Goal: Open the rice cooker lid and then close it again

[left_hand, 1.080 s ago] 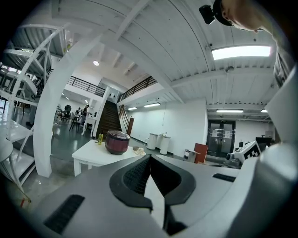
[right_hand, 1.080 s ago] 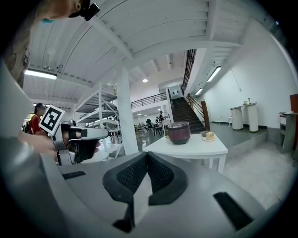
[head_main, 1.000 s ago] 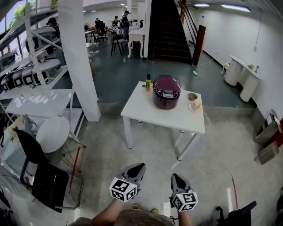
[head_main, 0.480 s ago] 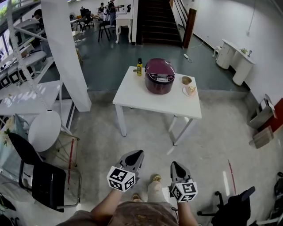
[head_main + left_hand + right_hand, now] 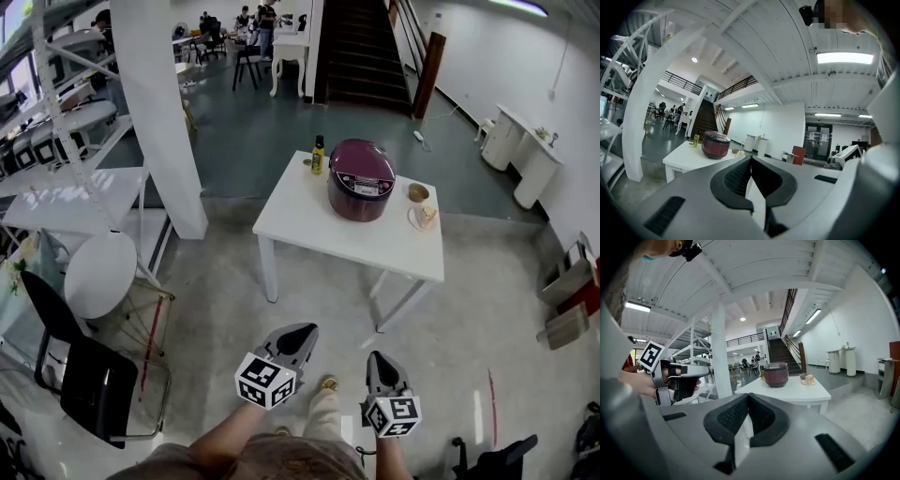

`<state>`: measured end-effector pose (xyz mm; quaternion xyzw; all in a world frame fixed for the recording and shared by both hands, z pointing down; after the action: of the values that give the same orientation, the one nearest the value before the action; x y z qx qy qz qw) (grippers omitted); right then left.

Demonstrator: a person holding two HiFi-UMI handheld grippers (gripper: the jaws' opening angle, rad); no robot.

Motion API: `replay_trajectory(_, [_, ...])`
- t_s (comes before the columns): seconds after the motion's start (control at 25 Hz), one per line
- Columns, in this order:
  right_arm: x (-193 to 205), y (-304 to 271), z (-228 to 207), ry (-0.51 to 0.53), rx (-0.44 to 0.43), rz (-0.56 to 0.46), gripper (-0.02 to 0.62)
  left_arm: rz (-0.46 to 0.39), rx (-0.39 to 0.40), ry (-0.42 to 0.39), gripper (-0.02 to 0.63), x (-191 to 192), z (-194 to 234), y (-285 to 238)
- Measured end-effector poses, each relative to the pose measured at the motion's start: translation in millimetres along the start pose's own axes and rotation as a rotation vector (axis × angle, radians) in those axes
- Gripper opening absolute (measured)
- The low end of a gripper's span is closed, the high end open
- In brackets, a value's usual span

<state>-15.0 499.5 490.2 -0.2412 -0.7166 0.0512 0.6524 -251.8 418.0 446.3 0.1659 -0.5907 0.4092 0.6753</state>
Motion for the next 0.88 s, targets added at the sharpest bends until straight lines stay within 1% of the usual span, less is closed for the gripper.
replay_trajectory(0.16, [-13.9, -29.0, -14.0, 0.008, -0.023, 0.001, 0.0, 0.004, -0.012, 0.011, 0.021, -9.5, 15.7, -21.4])
replay_trajectory(0.36, [-37.4, -64.2, -37.5, 0.025, -0.062, 0.002, 0.0, -0.006, -0.032, 0.01, 0.021, -30.1, 32.2, -58.2])
replay_trajectory(0.6, [-70.0, -104.1, -71.6, 0.036, -0.099, 0.005, 0.0, -0.015, -0.058, 0.022, 0.021, -57.4, 48.9, -102.8])
replay_trajectory(0.88, [-102.6, -151.2, -120.9, 0.067, -0.142, 0.014, 0.002, -0.033, -0.103, 0.039, 0.021, -80.7, 64.7, -159.7])
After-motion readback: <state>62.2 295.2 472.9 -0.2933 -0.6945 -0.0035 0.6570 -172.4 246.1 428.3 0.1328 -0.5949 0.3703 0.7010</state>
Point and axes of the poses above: the fingertips, and each gripper's own axes: y backward along the fingers, z to its left, x out of its underside, the point moved 9 cm from there along y, backward along the fingers, and after that the axes turned 11 degrees about z, right-handed, at the moved point
